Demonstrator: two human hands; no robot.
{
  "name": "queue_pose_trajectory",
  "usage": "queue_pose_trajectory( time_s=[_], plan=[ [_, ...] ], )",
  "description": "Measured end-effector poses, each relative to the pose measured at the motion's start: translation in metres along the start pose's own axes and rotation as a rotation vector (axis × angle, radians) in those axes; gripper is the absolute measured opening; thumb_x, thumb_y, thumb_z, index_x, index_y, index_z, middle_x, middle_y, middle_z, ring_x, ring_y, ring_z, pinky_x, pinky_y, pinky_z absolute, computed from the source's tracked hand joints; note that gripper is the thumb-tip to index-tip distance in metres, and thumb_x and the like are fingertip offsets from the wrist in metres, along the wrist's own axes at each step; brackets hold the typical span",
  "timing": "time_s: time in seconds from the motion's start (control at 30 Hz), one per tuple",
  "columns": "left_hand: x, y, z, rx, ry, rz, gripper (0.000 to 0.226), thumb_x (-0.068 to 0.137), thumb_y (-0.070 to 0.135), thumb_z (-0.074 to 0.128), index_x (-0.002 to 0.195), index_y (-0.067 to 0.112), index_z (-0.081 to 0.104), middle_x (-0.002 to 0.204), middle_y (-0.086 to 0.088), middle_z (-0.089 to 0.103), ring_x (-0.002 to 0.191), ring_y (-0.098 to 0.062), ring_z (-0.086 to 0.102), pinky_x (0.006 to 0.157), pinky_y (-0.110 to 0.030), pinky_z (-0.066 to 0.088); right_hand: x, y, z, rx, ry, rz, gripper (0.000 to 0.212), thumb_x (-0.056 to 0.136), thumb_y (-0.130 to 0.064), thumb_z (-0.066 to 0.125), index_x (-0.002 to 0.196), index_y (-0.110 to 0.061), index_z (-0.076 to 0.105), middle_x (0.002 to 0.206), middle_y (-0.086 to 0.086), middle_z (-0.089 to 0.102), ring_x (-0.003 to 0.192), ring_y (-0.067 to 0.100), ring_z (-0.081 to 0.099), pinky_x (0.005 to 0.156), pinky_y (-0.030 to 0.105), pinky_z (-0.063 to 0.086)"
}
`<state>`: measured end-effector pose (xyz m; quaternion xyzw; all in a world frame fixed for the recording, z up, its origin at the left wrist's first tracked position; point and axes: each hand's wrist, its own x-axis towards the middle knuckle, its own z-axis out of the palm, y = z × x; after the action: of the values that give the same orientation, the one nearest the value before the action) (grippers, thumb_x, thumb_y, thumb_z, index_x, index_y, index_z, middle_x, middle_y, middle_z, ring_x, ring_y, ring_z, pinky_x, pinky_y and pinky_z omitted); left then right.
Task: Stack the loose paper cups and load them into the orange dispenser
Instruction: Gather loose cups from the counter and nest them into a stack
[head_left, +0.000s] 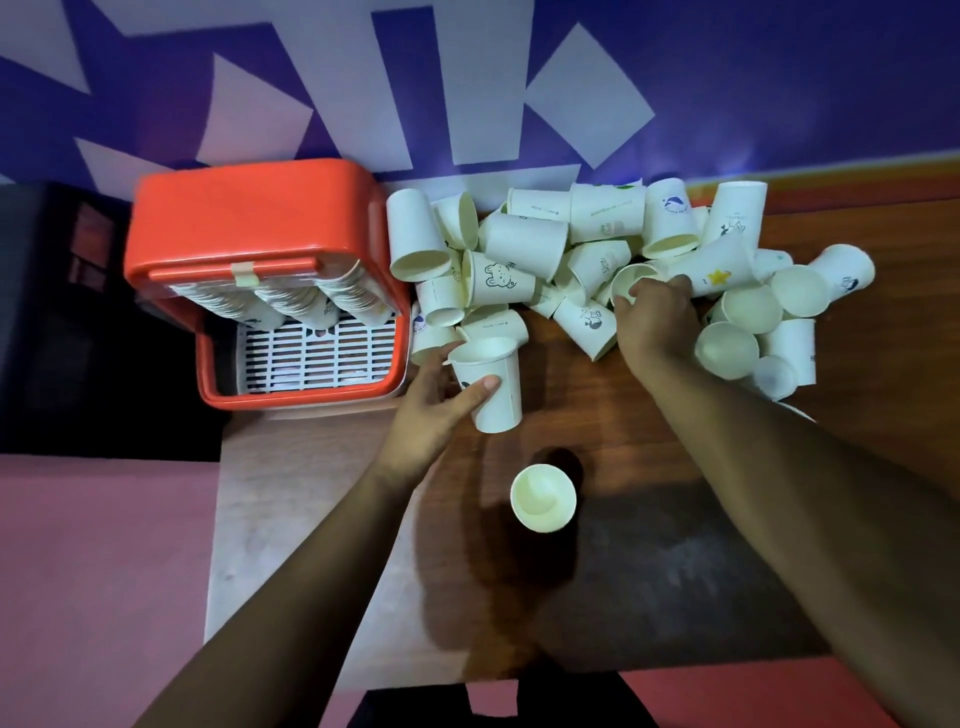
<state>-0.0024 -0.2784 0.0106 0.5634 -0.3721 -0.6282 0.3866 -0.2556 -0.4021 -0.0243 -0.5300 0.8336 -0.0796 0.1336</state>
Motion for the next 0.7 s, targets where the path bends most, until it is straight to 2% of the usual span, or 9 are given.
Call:
queue_pose_trajectory(
  time_s=[0.07, 0.2, 0.3, 0.43, 0.5, 0.6, 0.67, 0.7],
  plan=[
    [-0.003, -0.001, 0.001, 0.009, 0.013, -0.002, 0.066, 0.080, 0.037, 0.080, 0.138, 0.023, 0.051, 0.132, -0.001, 0.065, 0.126, -0.021, 0.059, 0.108, -0.056, 0.044, 0.002, -0.002, -0.001, 0.013, 0.049, -0.004, 0.029, 0.093, -0.027, 0.057, 0.111, -0.006, 0.066, 0.120, 0.018, 0.050, 0.095, 0.040, 0.060, 0.078, 0.042, 0.049],
    [-0.007, -0.002, 0.005, 0.037, 0.009, 0.010, 0.065, 0.079, 0.036, 0.080, 0.137, 0.022, 0.052, 0.132, 0.001, 0.064, 0.127, -0.020, 0.058, 0.109, -0.056, 0.043, 0.001, 0.001, -0.004, 0.118, 0.212, 0.051, 0.036, 0.091, -0.021, 0.058, 0.122, -0.004, 0.049, 0.120, 0.017, 0.059, 0.107, 0.039, 0.059, 0.078, 0.044, 0.049],
    [-0.011, -0.003, 0.008, 0.070, -0.018, 0.011, 0.072, 0.078, 0.040, 0.082, 0.141, 0.026, 0.048, 0.136, 0.001, 0.061, 0.129, -0.022, 0.056, 0.110, -0.056, 0.042, 0.006, 0.015, -0.008, 0.060, 0.210, 0.078, 0.025, 0.094, -0.016, 0.053, 0.115, -0.003, 0.054, 0.115, 0.019, 0.063, 0.105, 0.041, 0.060, 0.078, 0.045, 0.049],
    [-0.024, -0.002, 0.012, 0.106, -0.085, 0.017, 0.075, 0.079, 0.036, 0.080, 0.145, 0.031, 0.044, 0.139, 0.008, 0.058, 0.131, -0.017, 0.053, 0.111, -0.047, 0.044, 0.005, 0.027, -0.023, 0.053, 0.247, 0.025, 0.021, 0.096, -0.019, 0.052, 0.108, -0.003, 0.060, 0.109, 0.020, 0.066, 0.102, 0.040, 0.062, 0.078, 0.042, 0.050],
    [-0.034, 0.002, 0.014, 0.130, -0.127, 0.042, 0.069, 0.078, 0.035, 0.080, 0.139, 0.027, 0.049, 0.133, 0.008, 0.061, 0.127, -0.014, 0.055, 0.107, -0.041, 0.046, -0.007, 0.031, -0.034, 0.143, 0.289, -0.015, 0.020, 0.095, -0.021, 0.054, 0.104, -0.005, 0.063, 0.105, 0.017, 0.068, 0.097, 0.037, 0.063, 0.073, 0.037, 0.047],
    [-0.052, 0.001, 0.017, 0.170, -0.209, 0.087, 0.060, 0.077, 0.027, 0.079, 0.130, 0.018, 0.052, 0.124, 0.001, 0.060, 0.116, -0.018, 0.057, 0.095, -0.041, 0.051, -0.034, 0.042, -0.050, 0.339, 0.342, -0.096, 0.017, 0.089, -0.021, 0.059, 0.094, -0.006, 0.065, 0.098, 0.016, 0.065, 0.087, 0.030, 0.061, 0.065, 0.024, 0.034],
    [-0.063, -0.006, 0.018, 0.222, -0.267, 0.084, 0.059, 0.077, 0.023, 0.080, 0.127, 0.020, 0.050, 0.124, 0.001, 0.058, 0.116, -0.021, 0.056, 0.095, -0.046, 0.052, -0.055, 0.049, -0.062, 0.465, 0.310, -0.095, 0.013, 0.087, -0.020, 0.060, 0.088, -0.007, 0.064, 0.097, 0.015, 0.062, 0.083, 0.026, 0.058, 0.065, 0.019, 0.031],
    [-0.068, -0.012, 0.019, 0.259, -0.302, 0.087, 0.061, 0.077, 0.024, 0.081, 0.128, 0.023, 0.049, 0.125, 0.005, 0.056, 0.118, -0.019, 0.054, 0.099, -0.047, 0.049, -0.066, 0.052, -0.065, 0.521, 0.274, -0.074, 0.012, 0.087, -0.021, 0.060, 0.086, -0.010, 0.062, 0.097, 0.013, 0.062, 0.084, 0.025, 0.059, 0.067, 0.020, 0.034]
  ],
)
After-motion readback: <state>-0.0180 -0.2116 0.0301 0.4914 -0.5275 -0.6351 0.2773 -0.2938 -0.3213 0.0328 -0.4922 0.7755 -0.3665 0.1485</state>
